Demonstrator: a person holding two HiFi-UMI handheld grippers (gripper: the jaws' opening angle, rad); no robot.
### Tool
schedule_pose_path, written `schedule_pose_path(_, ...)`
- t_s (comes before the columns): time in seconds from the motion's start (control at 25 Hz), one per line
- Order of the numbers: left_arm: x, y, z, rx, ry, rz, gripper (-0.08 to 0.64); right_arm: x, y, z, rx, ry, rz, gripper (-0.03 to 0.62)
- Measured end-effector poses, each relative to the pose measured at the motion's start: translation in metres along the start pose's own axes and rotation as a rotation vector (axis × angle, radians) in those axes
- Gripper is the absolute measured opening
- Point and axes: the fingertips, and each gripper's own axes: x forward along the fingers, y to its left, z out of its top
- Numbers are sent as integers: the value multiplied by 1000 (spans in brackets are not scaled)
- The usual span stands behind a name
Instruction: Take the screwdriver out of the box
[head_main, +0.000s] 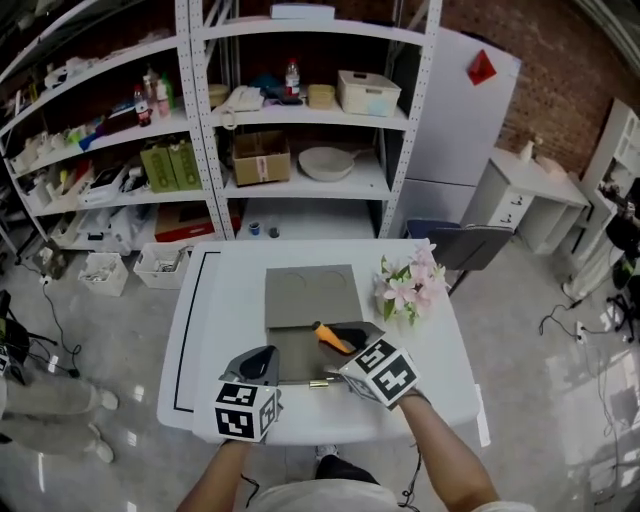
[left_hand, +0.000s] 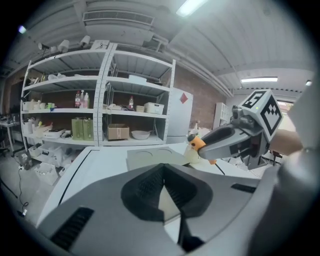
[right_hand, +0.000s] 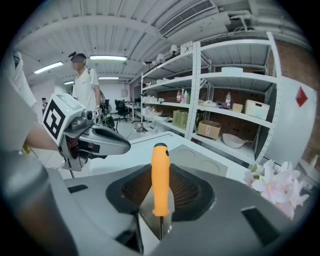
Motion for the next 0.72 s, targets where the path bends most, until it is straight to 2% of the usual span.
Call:
schedule_pose_path(0.32, -16, -26, 3, 32, -17, -43, 6, -65, -2, 7, 95, -136, -139, 115)
schedule_pose_path(0.72, -41, -50, -3, 53, -39, -87, 6, -126, 11, -15, 209, -250, -295, 115)
